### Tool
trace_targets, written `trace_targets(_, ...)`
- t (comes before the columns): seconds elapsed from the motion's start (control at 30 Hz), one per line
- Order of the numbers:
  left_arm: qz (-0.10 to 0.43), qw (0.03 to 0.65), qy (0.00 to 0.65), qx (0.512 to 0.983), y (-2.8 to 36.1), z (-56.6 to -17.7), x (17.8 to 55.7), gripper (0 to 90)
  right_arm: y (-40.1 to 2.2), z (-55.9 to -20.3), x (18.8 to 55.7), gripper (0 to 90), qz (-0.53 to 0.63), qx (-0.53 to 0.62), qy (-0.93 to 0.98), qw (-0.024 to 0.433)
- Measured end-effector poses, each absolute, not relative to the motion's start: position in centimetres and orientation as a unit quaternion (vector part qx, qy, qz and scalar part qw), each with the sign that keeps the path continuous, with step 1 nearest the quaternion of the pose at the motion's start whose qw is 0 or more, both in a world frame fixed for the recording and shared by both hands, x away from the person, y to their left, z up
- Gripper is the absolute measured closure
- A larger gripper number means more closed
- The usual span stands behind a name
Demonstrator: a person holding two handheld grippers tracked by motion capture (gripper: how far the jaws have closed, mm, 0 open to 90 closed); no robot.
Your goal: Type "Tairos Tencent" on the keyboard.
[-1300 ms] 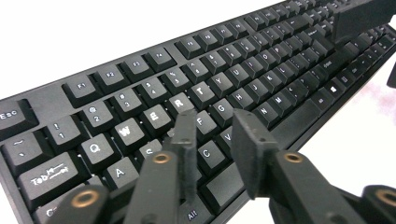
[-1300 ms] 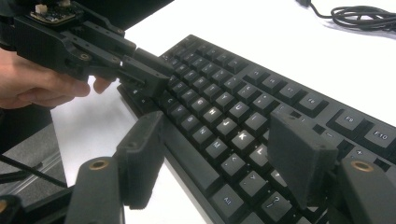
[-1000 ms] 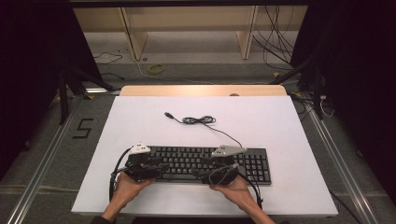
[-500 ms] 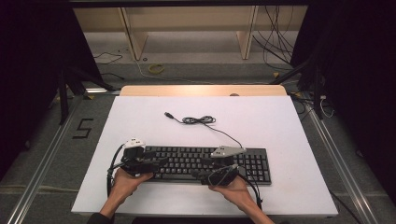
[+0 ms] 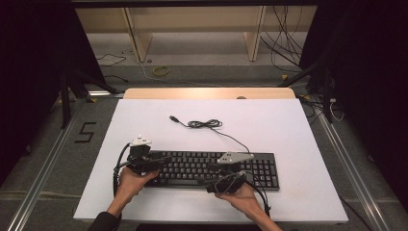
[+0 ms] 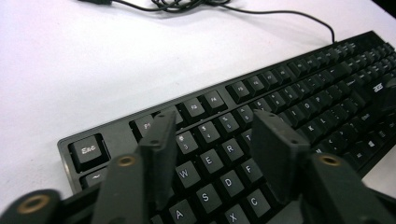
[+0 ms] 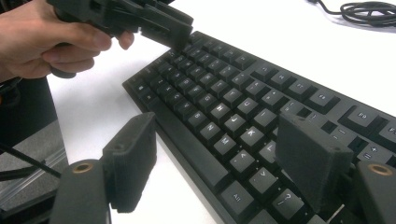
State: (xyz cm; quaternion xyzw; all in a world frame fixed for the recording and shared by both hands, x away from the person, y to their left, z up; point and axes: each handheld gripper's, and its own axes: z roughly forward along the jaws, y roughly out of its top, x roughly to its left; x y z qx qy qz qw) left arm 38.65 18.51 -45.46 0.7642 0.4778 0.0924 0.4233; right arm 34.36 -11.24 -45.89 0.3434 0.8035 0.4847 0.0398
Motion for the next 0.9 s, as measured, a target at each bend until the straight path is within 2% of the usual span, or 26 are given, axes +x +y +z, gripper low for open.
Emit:
trace_targets(0.3,0.088,0.400,0.462,0.787,17.7,-46.3,38.9,76.5,-11.4,-45.8,34.1,29.2,0.487,0.341,0.803,0.042)
trace_targets(0.47,0.087,0.390,0.455,0.795,17.4,-46.6,38.9,86.0,-11.5,-45.8,34.1,29.2,0.488,0.340,0.803,0.042)
trace_targets(0.57,0.085,0.391,0.456,0.795,17.2,-46.7,38.9,88.7,-11.5,-45.8,34.0,29.2,0.488,0.341,0.803,0.042)
trace_targets(0.9,0.085,0.375,0.454,0.804,16.8,-47.3,39.1,88.9,-11.5,-45.7,34.0,29.2,0.488,0.341,0.803,0.041)
